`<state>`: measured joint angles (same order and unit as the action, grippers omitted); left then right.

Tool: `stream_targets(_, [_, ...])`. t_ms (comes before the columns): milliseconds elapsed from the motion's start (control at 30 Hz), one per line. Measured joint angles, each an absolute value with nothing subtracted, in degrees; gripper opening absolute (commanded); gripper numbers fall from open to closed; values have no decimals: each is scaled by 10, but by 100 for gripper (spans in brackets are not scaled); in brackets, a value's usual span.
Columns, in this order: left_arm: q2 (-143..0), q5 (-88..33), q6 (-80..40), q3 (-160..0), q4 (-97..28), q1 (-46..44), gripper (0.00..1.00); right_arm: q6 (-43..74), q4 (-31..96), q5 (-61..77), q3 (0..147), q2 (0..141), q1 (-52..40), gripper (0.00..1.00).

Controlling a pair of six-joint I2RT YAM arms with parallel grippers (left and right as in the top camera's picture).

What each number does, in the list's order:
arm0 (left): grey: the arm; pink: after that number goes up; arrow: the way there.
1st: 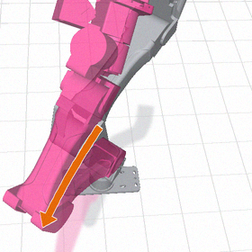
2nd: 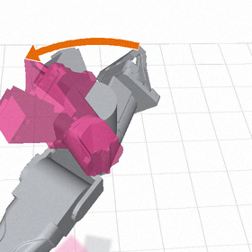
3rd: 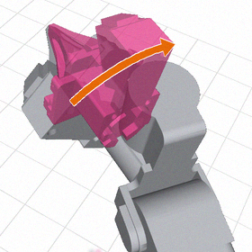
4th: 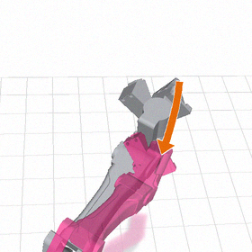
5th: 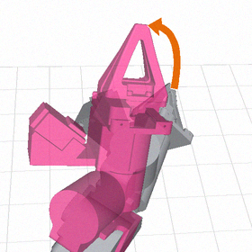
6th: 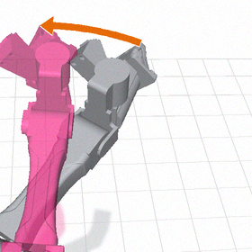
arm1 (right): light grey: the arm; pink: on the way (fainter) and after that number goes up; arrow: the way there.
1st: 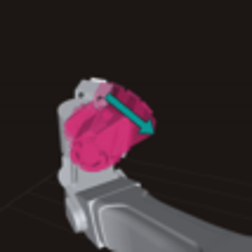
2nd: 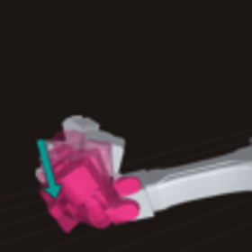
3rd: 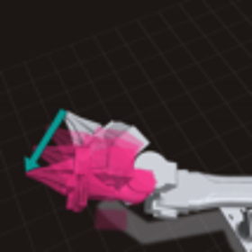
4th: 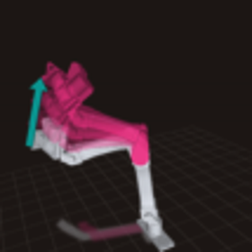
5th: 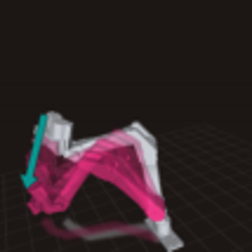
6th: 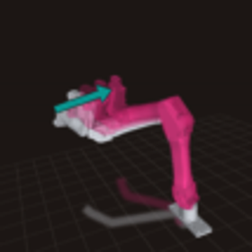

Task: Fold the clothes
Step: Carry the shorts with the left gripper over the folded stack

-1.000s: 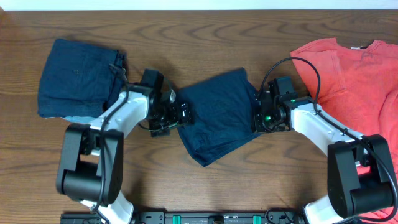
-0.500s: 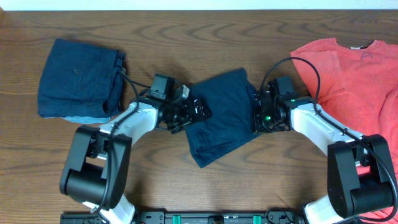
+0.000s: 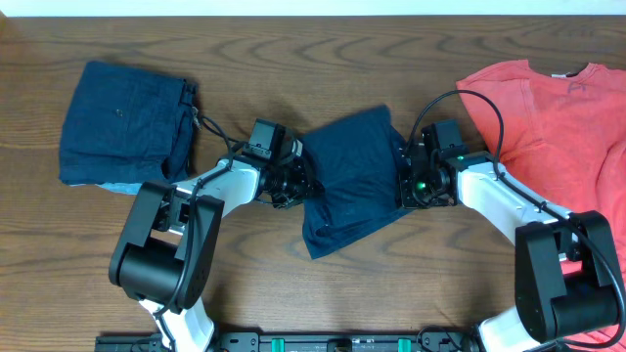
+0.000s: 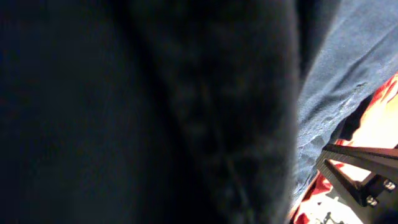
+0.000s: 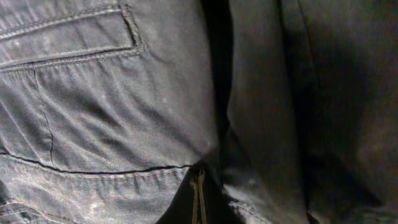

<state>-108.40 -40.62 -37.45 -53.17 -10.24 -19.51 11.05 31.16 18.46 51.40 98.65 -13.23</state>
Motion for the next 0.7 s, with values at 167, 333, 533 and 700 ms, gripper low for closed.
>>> stream_targets(167, [-1073, -402, -335, -539, -167, -197, 6, 102, 348, 196, 516, 985, -133, 2])
stream_targets(333, [-1039, -377, -269, -549, -293, -199, 6, 88, 386, 197, 510, 954, -133, 2])
stream_targets(533, [-952, -360, -223, -618, -367, -201, 6, 86, 387, 198, 509, 813, -132, 6])
stream_targets(700, [-899, -356, -225, -679, -364, -172, 6, 96, 385, 197, 509, 713, -132, 6])
